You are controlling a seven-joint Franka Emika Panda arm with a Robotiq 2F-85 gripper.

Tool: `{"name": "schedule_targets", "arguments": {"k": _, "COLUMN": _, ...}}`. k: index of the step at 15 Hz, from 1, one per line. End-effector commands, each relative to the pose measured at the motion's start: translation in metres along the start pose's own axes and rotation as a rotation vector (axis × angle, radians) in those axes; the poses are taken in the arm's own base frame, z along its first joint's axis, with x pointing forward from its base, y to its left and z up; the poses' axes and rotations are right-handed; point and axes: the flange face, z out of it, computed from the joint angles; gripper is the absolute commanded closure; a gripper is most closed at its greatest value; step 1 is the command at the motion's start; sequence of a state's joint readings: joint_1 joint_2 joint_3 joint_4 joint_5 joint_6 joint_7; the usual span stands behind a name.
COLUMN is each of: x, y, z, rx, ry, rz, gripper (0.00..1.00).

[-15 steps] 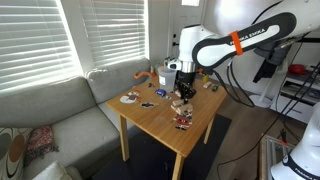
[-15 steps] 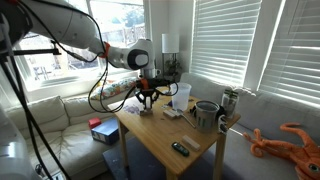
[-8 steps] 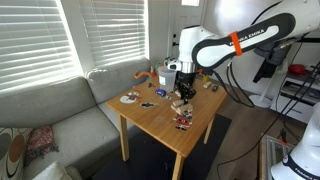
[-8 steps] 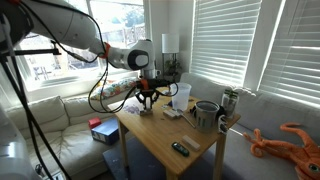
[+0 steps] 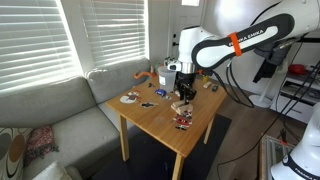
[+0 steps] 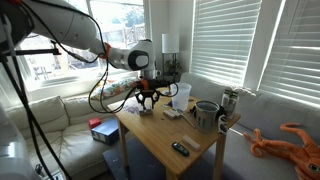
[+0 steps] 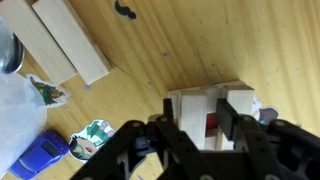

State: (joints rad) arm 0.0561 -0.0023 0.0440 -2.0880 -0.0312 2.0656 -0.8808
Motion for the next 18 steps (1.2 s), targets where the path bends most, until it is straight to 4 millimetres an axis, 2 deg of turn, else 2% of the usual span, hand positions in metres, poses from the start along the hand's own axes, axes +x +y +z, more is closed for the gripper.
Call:
{"name": "schedule_targets", "arguments": {"k": 1, "x": -0.003, "y": 0.001, "z": -0.01, "rx": -0.01, "ry": 0.0, "rz": -0.002, "gripper": 0.19}}
{"name": "schedule_targets", "arguments": {"k": 3, "x": -0.006, "y": 0.002, "z": -0.015, "rx": -0.022, "ry": -0.001, "rz": 0.002, "gripper": 0.05}}
{"name": "schedule_targets", "arguments": {"k": 5, "x": -0.008, "y": 0.003, "z": -0.018, "rx": -0.032, "ry": -0.001, "rz": 0.006, "gripper": 0.0}}
{"name": "schedule_targets", "arguments": {"k": 11, "x": -0.002, "y": -0.003, "z": -0.026, "rx": -0.021, "ry": 0.004, "rz": 0.0, "gripper": 0.0}}
{"name": "schedule_targets", "arguments": {"k": 18, "x": 0.011, "y": -0.024, "z": -0.012, "rx": -0.038, "ry": -0.019, "rz": -0.003, "gripper": 0.0}}
